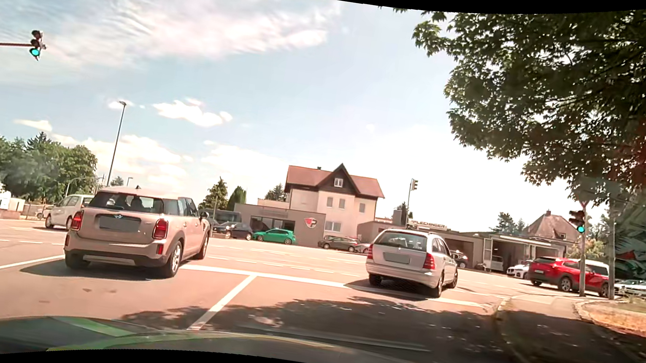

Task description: Follow the waypoints while adhering to traffic rules and regulations

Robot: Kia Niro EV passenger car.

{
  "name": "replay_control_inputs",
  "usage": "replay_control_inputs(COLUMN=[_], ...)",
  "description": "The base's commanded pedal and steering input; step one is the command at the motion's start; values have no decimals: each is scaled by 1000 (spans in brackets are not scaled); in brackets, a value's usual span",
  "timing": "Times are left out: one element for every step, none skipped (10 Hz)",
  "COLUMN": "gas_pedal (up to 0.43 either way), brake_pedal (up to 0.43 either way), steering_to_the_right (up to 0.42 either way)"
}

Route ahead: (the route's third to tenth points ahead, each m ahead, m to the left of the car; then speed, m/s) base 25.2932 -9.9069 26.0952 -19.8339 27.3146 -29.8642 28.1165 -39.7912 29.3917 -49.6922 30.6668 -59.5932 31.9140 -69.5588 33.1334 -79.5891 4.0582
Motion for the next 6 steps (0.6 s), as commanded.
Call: replay_control_inputs(gas_pedal=[248,248,228,228,228,228], brake_pedal=[0,0,0,0,0,0], steering_to_the_right=[88,92,99,104,103,100])
